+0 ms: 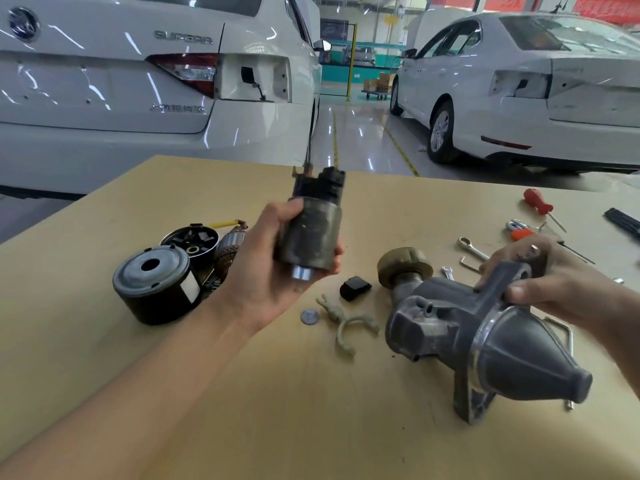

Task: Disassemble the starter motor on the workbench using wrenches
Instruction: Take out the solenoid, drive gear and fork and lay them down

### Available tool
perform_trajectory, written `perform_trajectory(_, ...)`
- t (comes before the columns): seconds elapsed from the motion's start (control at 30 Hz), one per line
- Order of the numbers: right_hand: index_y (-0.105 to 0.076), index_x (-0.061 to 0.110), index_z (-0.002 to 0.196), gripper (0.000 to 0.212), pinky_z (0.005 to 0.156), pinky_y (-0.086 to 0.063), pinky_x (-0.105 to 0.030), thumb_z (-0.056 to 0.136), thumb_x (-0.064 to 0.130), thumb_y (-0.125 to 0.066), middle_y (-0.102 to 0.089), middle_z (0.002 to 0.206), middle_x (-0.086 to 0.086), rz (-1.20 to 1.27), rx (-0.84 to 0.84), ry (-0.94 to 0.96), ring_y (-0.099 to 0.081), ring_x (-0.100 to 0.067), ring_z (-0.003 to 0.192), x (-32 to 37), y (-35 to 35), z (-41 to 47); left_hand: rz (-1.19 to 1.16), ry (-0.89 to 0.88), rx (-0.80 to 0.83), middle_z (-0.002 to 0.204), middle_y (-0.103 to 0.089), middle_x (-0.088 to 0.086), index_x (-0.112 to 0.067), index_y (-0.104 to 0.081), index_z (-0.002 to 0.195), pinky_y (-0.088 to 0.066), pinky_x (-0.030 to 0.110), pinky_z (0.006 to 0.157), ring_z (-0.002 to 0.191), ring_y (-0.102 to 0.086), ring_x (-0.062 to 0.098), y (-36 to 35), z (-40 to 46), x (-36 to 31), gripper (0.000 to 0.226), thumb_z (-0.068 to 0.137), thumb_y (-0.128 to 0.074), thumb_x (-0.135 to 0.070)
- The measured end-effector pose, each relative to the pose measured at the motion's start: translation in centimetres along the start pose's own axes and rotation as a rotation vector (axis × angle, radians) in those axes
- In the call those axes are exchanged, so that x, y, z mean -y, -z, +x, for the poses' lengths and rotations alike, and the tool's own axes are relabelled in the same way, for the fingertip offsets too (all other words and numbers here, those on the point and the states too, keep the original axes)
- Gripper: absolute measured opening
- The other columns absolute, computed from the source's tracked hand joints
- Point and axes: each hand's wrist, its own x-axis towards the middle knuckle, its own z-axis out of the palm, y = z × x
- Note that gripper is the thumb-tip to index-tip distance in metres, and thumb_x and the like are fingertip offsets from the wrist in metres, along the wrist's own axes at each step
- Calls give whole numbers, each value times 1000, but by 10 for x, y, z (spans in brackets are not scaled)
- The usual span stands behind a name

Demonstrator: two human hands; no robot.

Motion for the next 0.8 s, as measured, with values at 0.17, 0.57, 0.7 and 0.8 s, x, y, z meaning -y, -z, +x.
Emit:
perform_trajectory(0.17, -73, 3, 80, 41, 56, -46, -50, 64, 38, -84, -53, 64, -35, -26, -7, -7, -48, -53, 55, 3, 3, -2, 313, -206, 78, 96, -67, 3, -18, -54, 116, -53, 27, 66, 86, -63, 17, -7, -3, 5, 46, 72, -67, -15)
perform_trajectory(0.57, -75, 12, 92, 39, 65, -55, -22, 65, 40, -84, -72, 75, -7, 30, 40, -20, -69, -20, 69, 11, -3, -3, 520, -394, 188, 108, -67, -4, -32, -65, 109, -49, 24, 84, 99, -63, 13, -20, -10, 2, 61, 59, -77, 1)
perform_trajectory(0.7, -75, 13, 92, 40, 63, -55, -22, 64, 41, -85, -72, 75, -7, 19, 46, -43, -69, -19, 68, 13, -4, -4, 556, -373, 178, 103, -69, -9, -35, -67, 106, -49, 19, 81, 95, -64, 9, -20, -12, -1, 63, 56, -79, 0)
perform_trajectory(0.8, -76, 14, 91, 44, 61, -55, -23, 61, 44, -86, -70, 72, -9, 0, 33, -53, -67, -22, 65, 14, -3, -4, 571, -356, 172, 104, -69, -9, -36, -68, 106, -50, 20, 81, 96, -65, 9, -22, -12, 0, 63, 55, -78, -1)
